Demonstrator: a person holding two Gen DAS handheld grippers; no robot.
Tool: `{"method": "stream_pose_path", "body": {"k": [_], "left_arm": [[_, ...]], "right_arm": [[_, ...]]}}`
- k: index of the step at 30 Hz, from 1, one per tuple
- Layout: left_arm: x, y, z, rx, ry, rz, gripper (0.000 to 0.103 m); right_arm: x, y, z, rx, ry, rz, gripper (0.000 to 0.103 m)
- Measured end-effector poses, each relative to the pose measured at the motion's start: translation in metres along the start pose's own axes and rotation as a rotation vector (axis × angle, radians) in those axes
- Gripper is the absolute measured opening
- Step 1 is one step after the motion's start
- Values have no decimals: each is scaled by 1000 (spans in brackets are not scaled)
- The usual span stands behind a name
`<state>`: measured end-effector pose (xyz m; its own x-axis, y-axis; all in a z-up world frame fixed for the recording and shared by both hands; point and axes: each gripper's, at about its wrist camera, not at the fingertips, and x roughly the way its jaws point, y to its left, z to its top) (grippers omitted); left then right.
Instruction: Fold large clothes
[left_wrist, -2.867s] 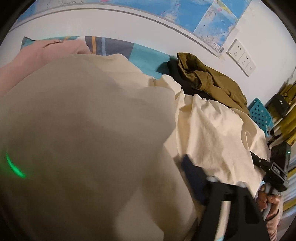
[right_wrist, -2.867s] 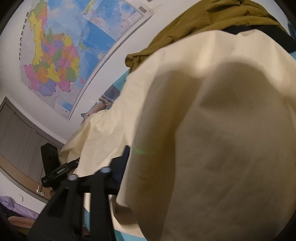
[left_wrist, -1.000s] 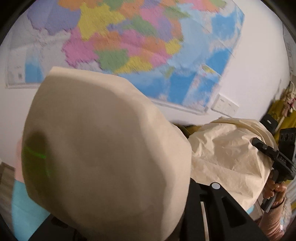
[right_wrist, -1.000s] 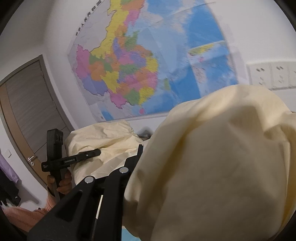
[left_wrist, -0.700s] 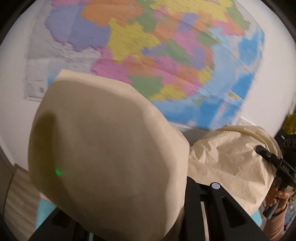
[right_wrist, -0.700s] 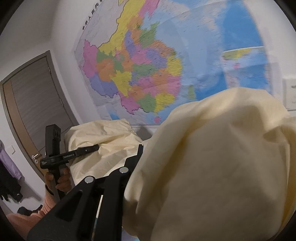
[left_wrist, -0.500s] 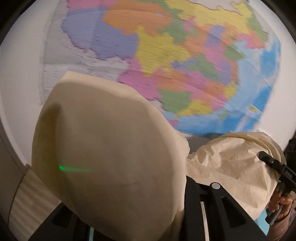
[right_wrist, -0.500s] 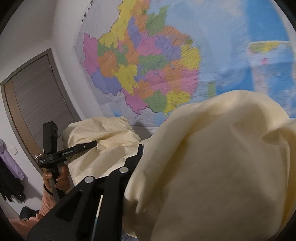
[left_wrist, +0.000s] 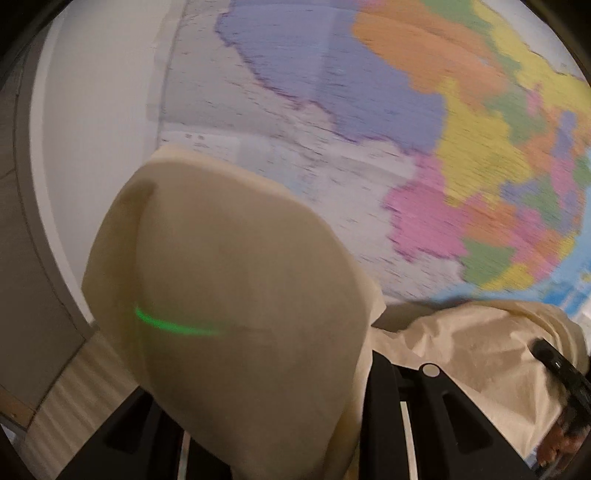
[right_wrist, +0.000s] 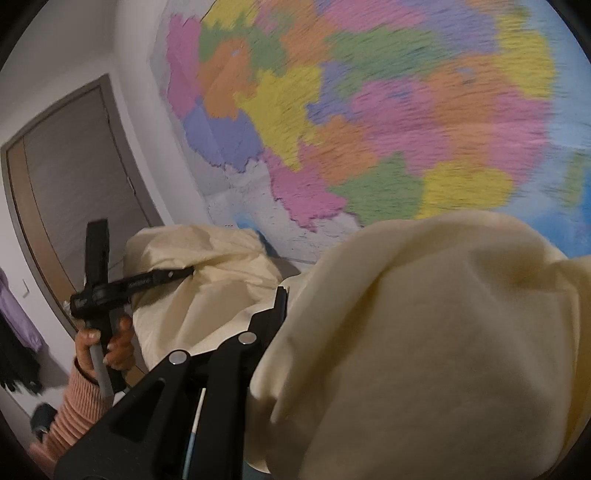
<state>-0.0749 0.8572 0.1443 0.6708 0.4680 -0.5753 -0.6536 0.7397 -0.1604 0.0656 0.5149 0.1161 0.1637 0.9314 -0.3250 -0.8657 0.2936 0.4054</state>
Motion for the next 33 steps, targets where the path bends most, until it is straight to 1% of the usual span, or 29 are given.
{"method": "stream_pose_path", "body": {"k": [1, 2, 3, 4, 5, 6, 7, 9, 10, 12, 13, 15, 16, 17, 18, 20, 21, 23, 26, 27, 28, 29, 30, 31, 32, 33], "left_arm": [[7, 8, 3, -1, -13, 12, 21], [15, 22, 3, -30, -20, 25, 21], [25, 40, 0, -78, -22, 21, 21], [36, 55, -7, -105, -24, 20, 21], [47, 66, -18, -119, -17, 41, 22], [62, 80, -32, -141, 12, 62, 22], [80, 94, -49, -160, 68, 79, 22], [109, 113, -79, -194, 162, 106, 24], [120, 121, -93, -209, 202, 111, 25], [128, 127, -108, -221, 219, 105, 32], [128, 128, -111, -227, 216, 102, 33], [125, 128, -111, -228, 202, 90, 35], [124, 127, -110, -227, 201, 91, 35], [125, 128, -109, -227, 205, 90, 35], [125, 127, -109, -225, 207, 87, 38], [124, 126, -111, -214, 210, 90, 40], [123, 124, -114, -209, 211, 92, 41], [117, 124, -121, -201, 212, 92, 43], [115, 122, -123, -198, 211, 92, 45], [109, 121, -124, -195, 211, 96, 45], [109, 122, -124, -195, 211, 99, 46], [110, 121, -124, -193, 214, 103, 46], [111, 120, -125, -190, 219, 110, 46], [111, 121, -125, -194, 225, 115, 47], [112, 122, -125, -196, 232, 121, 50], [113, 123, -125, -194, 243, 139, 55]], "right_arm": [[10, 3, -4, -11, -1, 3, 14], [23, 7, -11, -24, 7, 12, 14], [35, 8, -21, -17, 31, 29, 14], [46, 7, -29, -10, 59, 40, 14], [60, 7, -41, -6, 103, 47, 14], [75, 4, -60, 4, 157, 45, 14], [90, 0, -79, 14, 225, 47, 15], [103, -7, -111, 33, 312, 52, 17], [103, -10, -119, 36, 326, 59, 21], [95, -17, -129, 68, 343, 80, 29], [91, -21, -130, 95, 350, 96, 35], [78, -29, -129, 130, 359, 99, 48], [70, -33, -128, 148, 351, 108, 56], [59, -38, -129, 166, 345, 130, 59], [48, -44, -131, 180, 344, 132, 61], [27, -55, -135, 212, 332, 116, 70], [12, -64, -137, 227, 309, 76, 70], [-10, -83, -138, 280, 276, 35, 70], [-13, -100, -131, 333, 246, -15, 72], [-14, -106, -128, 351, 230, -29, 71], [-14, -110, -125, 382, 208, -11, 62], [-14, -112, -126, 390, 198, 7, 44], [-11, -110, -125, 365, 201, 19, 33], [-9, -109, -126, 341, 220, 16, 15], [-4, -108, -130, 318, 257, 11, 12], [0, -105, -134, 300, 287, -4, 11]]}}
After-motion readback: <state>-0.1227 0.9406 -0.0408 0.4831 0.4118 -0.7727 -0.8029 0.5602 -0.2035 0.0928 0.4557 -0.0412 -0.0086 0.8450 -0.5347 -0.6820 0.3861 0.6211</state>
